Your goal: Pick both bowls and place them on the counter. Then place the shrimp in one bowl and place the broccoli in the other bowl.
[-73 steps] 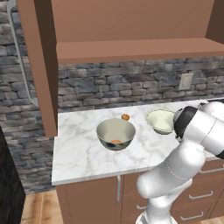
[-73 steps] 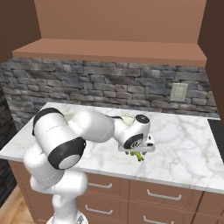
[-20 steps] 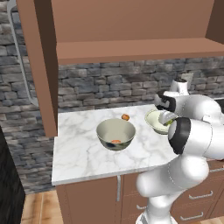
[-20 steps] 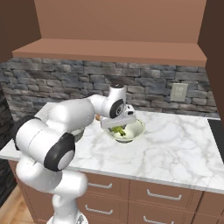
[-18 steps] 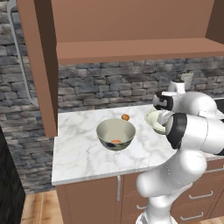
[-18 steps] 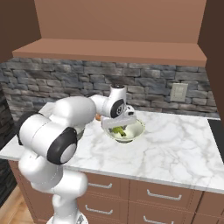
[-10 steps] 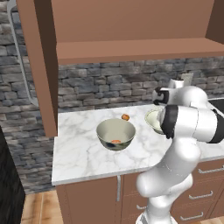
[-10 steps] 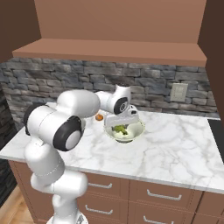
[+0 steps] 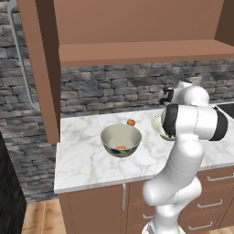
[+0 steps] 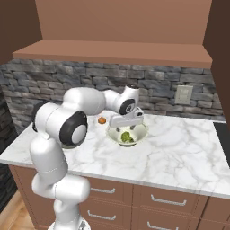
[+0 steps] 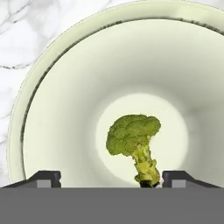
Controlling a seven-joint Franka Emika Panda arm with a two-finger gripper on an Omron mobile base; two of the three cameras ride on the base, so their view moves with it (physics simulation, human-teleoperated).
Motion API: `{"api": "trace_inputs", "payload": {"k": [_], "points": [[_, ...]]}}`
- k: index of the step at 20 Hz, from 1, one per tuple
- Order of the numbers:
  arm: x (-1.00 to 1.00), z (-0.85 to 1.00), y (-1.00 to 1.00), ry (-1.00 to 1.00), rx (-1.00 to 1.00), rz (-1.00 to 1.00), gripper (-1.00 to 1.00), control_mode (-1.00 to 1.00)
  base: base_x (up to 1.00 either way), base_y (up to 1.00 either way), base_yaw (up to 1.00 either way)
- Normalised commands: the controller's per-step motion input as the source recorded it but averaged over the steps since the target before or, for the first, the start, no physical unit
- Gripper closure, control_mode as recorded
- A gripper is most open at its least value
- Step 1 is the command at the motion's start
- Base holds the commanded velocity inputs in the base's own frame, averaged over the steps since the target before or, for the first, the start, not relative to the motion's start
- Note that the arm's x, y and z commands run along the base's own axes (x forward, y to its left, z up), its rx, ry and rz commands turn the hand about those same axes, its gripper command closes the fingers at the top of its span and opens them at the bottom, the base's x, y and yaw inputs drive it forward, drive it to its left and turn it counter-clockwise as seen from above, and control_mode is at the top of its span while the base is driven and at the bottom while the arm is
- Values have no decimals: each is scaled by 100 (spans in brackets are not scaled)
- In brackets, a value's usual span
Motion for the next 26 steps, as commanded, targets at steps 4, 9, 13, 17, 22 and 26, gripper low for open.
{"api": "trace_inputs", "payload": {"k": [4,9,13,17,22,26], "points": [[4,3,0,0,3,4,-100,-100,0,0,0],[-8,28,2,0,0,1,-100,-100,0,0,0],[-33,30,5,0,0,0,-100,-100,0,0,0],[-50,18,18,0,0,0,-100,-100,0,0,0],[-65,1,35,0,0,0,-100,-100,0,0,0],[-72,2,33,0,0,0,-100,-100,0,0,0]]}}
